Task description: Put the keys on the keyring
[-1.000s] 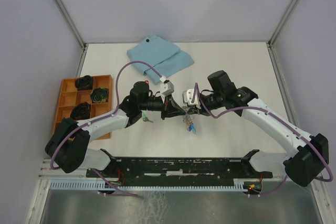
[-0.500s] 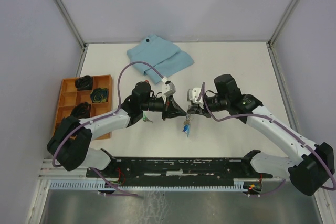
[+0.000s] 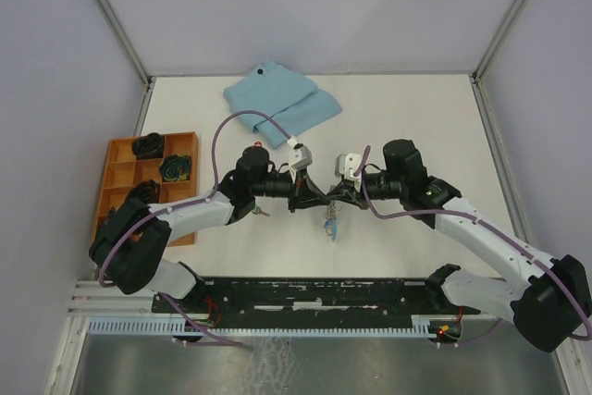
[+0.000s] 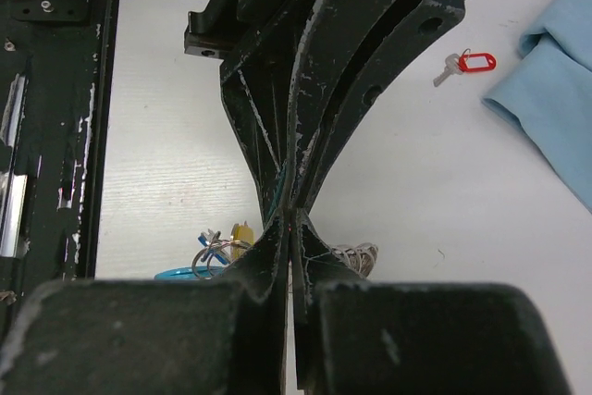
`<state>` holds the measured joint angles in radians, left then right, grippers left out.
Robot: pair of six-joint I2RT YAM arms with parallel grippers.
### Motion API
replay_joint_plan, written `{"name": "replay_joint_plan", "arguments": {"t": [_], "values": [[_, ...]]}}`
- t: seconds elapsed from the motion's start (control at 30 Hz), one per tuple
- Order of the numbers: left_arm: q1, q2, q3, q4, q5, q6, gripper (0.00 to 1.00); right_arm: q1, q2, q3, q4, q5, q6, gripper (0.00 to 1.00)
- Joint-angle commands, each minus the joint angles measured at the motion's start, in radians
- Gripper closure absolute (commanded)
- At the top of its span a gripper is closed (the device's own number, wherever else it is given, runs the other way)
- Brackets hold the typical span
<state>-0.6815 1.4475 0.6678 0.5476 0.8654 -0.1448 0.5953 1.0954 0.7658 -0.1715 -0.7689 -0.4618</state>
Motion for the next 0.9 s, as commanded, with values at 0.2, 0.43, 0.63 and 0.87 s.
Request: {"name": "replay_joint_plan", "arguments": {"t": [0.2,0.43,0.63,0.87], "values": [[-0.018,-0.081,0.076,-0.132,-0.035,0.094,0.97,0.007,-0.032,0.171,-0.322,0.046,-0.156,0.74],[-0.017,-0.096,0.11,-0.188,-0.024,0.114,0.97,0.006,-0.012,0.223,-0.405,0.05,-0.206,0.59],[-0.018,-0.113,0.128,-0.223,-0.019,0.133,0.97,0.006,-0.006,0.243,-0.407,0.072,-0.244,0.55],[-0.019,-0.108,0.155,-0.276,-0.01,0.168,0.97,0.006,0.026,0.32,-0.497,0.078,-0.46,0.5]]}}
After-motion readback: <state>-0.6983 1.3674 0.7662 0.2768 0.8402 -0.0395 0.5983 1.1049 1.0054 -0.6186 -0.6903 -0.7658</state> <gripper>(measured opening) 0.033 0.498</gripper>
